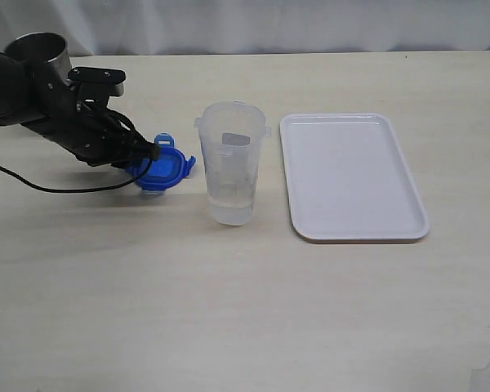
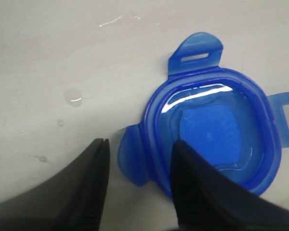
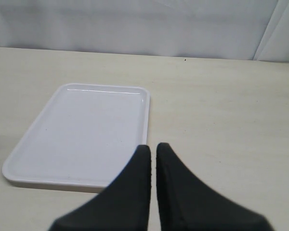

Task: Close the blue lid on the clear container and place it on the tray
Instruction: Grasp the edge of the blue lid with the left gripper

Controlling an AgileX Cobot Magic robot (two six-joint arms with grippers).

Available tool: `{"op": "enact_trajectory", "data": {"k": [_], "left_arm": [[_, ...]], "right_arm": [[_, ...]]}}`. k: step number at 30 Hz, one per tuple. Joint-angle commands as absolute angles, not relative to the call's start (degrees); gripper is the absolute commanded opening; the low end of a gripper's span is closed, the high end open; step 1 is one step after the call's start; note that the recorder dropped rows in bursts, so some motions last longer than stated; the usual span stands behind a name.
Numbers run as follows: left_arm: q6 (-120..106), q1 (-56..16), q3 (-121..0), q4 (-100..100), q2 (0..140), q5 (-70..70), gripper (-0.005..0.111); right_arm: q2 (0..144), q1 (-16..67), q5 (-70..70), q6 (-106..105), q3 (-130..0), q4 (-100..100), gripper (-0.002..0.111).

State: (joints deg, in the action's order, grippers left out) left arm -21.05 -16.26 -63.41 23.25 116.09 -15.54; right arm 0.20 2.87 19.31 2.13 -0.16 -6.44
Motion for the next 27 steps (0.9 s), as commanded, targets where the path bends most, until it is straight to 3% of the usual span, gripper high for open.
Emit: {"op": "enact_trajectory", "data": {"k": [1,27], "left_arm": [[-20.5,-16.3,-63.5,23.4,116.3,-14.6,0.039],[-20.5,-16.3,-63.5,25.2,117.2,-14.3,0.039]], "right_arm": [[0.0,2.7,19.4,2.2,0.0,-6.2,0.004],[0.0,2.7,19.4,2.2,0.0,-6.2,0.004]]}}
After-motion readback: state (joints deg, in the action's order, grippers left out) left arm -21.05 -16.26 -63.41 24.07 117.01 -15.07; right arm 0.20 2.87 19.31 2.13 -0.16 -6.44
